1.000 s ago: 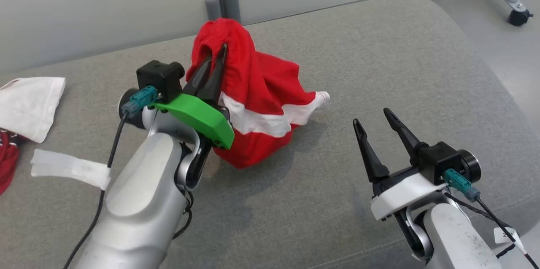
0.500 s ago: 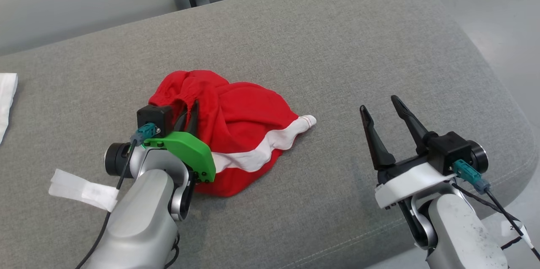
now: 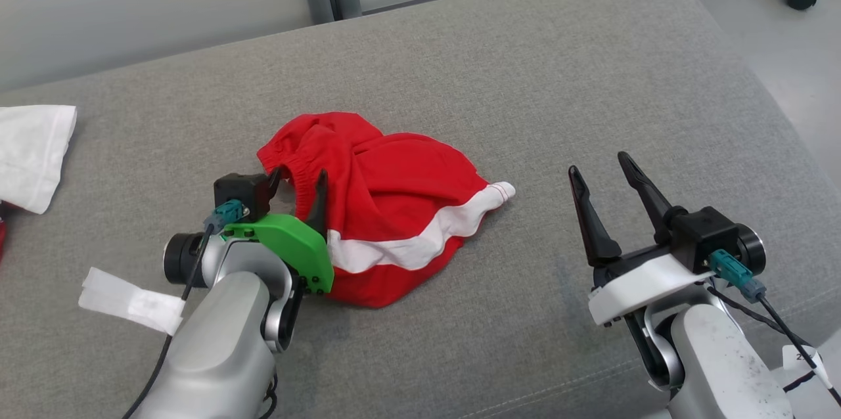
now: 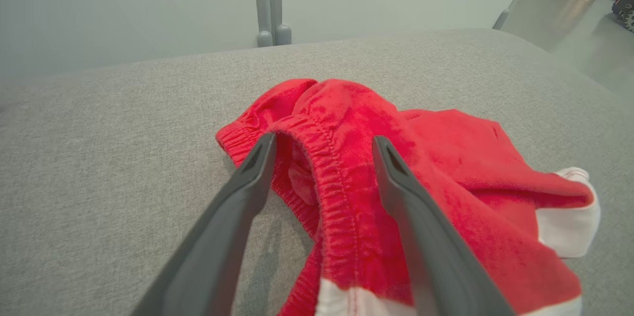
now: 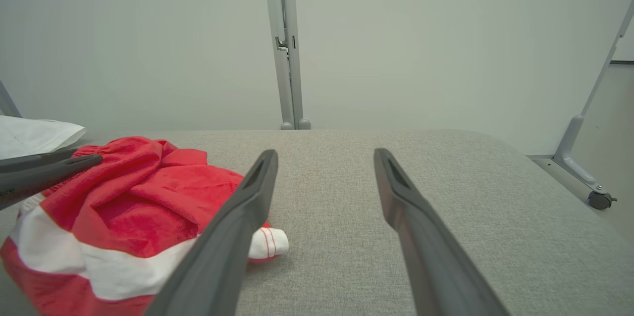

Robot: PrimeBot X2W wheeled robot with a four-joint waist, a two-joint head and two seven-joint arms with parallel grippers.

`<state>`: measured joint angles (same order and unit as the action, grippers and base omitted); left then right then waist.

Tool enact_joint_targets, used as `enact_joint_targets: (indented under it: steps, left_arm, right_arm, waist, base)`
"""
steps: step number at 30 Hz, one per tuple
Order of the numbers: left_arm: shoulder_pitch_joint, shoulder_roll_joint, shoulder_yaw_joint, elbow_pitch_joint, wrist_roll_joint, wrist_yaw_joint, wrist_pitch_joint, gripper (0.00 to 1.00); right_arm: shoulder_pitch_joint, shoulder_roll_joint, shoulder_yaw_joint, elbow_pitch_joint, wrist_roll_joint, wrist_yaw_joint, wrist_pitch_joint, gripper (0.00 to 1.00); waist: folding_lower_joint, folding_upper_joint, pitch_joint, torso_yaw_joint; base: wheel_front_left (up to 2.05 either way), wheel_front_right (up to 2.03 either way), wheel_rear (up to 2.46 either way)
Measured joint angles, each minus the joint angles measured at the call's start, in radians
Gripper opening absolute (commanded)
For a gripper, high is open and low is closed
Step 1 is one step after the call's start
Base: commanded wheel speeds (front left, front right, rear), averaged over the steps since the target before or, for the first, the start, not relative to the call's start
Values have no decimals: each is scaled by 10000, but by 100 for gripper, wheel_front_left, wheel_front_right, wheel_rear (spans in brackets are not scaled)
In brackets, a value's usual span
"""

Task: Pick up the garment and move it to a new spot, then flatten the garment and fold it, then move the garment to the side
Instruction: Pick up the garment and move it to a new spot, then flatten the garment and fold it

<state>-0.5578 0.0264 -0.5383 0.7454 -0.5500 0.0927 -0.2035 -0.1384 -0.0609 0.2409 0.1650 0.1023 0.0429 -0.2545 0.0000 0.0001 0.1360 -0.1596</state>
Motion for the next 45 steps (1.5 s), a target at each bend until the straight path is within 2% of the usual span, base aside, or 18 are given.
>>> enact_joint_targets:
  steps: [6, 12, 15, 23, 32, 33, 34, 35, 37, 38, 39, 45]
  left_arm:
    - [435, 2, 167, 167, -709, -362, 2, 100]
    - [1005, 15, 420, -414, -2449, -1534, 109, 100]
    - [1228, 13, 399, -481, -2654, -1816, 192, 100]
    - [1492, 58, 111, -309, -2420, -1818, 502, 100]
    - [1526, 326, -176, -232, -2284, -1910, 711, 100]
    - [1526, 332, -221, -267, -2280, -1937, 727, 93]
    - [1526, 336, -305, -311, -2263, -1973, 802, 67]
    - [1526, 334, -420, -355, -2234, -1996, 802, 47]
    - [1525, 311, -502, -431, -2203, -2015, 813, 34]
    - [1525, 311, -516, -453, -2201, -2029, 813, 11]
    - [1525, 318, -525, -456, -2199, -2031, 813, 0]
    - [1525, 403, -759, -535, -2096, -2080, 892, 0]
  right_arm:
    - [56, -6, -50, 42, 0, 8, 0, 100]
    - [303, -19, -128, 109, -2, 8, 0, 100]
    - [367, -19, -151, 123, -2, 8, 0, 100]
    - [464, -21, -184, 123, -2, 54, 0, 100]
    - [463, -17, -75, 117, -17, 98, 0, 100]
    - [463, -17, -88, 117, -19, 98, 0, 100]
    - [463, -17, -98, 117, -19, 98, 0, 100]
    - [463, -13, -134, 115, -19, 96, 0, 100]
    - [464, -19, -186, 113, -19, 96, 0, 100]
    - [464, -19, -199, 113, -19, 96, 0, 100]
    - [464, -19, -205, 109, -19, 96, 0, 100]
    - [466, -17, -288, 96, -21, 94, 0, 100]
  waist:
    - [0, 0, -277, 230]
    - [0, 0, -516, 448]
    - [0, 0, -612, 541]
    - [0, 0, -814, 774]
    - [0, 0, -786, 600]
    - [0, 0, -773, 570]
    - [0, 0, -761, 542]
    - [0, 0, -747, 522]
    - [0, 0, -730, 500]
    - [0, 0, -725, 495]
    - [0, 0, -721, 490]
    - [0, 0, -693, 503]
  base:
    - [0, 0, 0]
    - [0, 0, 0]
    - [0, 0, 0]
    - [0, 0, 0]
    - [0, 0, 0]
    - [0, 0, 0]
    - [0, 0, 0]
    - [0, 0, 0]
    - [0, 0, 0]
    - [0, 0, 0]
    - [0, 0, 0]
    - [0, 0, 0]
